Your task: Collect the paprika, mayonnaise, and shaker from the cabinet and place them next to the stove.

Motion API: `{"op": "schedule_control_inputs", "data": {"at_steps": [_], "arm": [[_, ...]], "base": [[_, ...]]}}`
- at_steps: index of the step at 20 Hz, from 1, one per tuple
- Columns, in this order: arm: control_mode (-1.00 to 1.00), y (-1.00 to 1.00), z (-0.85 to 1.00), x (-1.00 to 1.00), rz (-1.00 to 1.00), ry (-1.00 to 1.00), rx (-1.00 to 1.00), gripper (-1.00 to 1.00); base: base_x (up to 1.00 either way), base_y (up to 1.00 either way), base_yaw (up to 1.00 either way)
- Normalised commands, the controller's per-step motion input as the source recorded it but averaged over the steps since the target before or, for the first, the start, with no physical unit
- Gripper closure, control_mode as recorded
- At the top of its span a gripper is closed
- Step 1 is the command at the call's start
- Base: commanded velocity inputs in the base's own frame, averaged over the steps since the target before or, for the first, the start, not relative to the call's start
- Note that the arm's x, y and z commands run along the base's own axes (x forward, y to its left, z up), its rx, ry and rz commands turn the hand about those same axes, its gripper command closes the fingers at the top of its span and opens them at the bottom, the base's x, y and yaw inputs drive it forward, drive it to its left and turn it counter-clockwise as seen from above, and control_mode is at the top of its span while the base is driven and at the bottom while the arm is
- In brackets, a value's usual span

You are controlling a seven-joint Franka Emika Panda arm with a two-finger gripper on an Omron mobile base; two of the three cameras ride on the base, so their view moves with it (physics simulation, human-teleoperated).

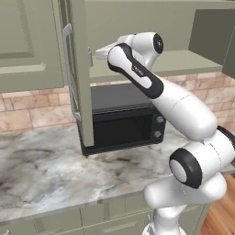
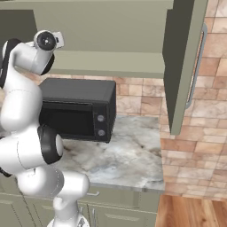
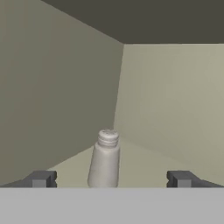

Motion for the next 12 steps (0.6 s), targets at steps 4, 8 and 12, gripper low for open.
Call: {"op": "schedule_control_inputs", "data": {"at_steps": [4, 8, 12], "arm": [[-1.0, 0.09, 0.0, 0.05, 0.0, 0.07, 0.03, -1.0], [-1.0, 0.13, 0.0, 0.14, 0.0, 0.09, 0.02, -1.0], [-1.0, 0.12, 0.0, 0.24, 0.0, 0.07, 0.0, -1.0]], "base": [[0.0, 0.0, 0.0], [0.0, 0.0, 0.0], [0.0, 0.0, 0.0]]}}
